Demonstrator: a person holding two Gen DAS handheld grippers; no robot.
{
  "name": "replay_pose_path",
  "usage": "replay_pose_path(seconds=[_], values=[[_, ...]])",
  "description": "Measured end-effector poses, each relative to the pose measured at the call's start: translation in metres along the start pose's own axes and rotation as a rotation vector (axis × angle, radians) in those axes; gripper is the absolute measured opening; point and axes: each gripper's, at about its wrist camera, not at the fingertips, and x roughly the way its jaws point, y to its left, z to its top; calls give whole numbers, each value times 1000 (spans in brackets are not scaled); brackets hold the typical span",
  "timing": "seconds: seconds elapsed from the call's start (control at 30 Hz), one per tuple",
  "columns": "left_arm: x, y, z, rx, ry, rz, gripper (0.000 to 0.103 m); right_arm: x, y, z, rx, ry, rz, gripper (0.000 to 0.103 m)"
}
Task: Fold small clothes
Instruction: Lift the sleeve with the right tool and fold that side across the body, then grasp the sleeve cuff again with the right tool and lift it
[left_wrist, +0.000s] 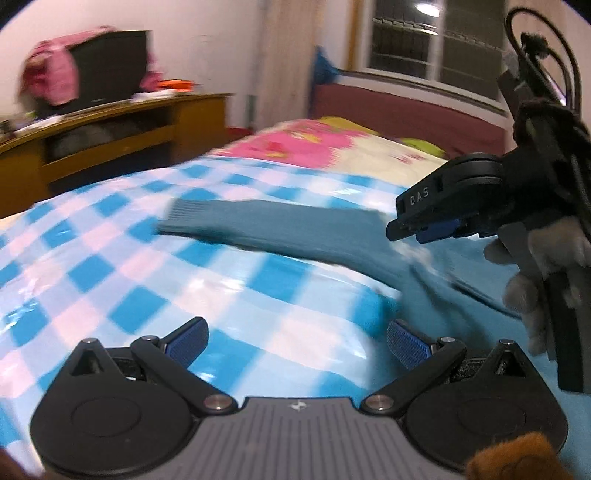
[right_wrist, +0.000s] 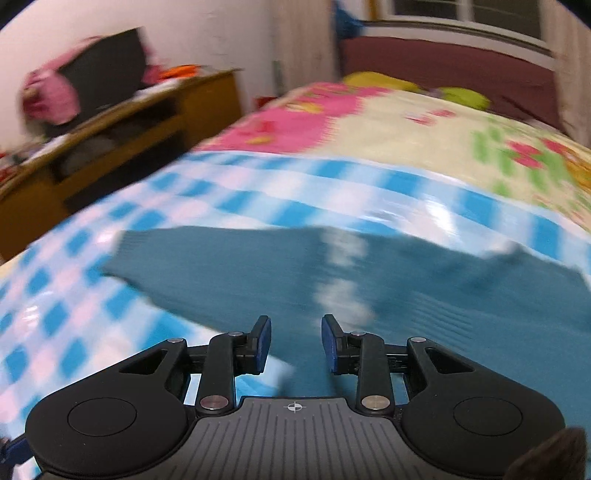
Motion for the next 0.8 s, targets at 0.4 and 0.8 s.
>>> replay_pose_path(seconds=[0.4, 0.8], values=[[21, 100, 16, -94, 26, 160, 101, 92, 155, 42, -365, 41, 161, 30], [35, 142, 4, -160, 84, 227, 99, 165, 228, 24, -572, 32, 6, 27]])
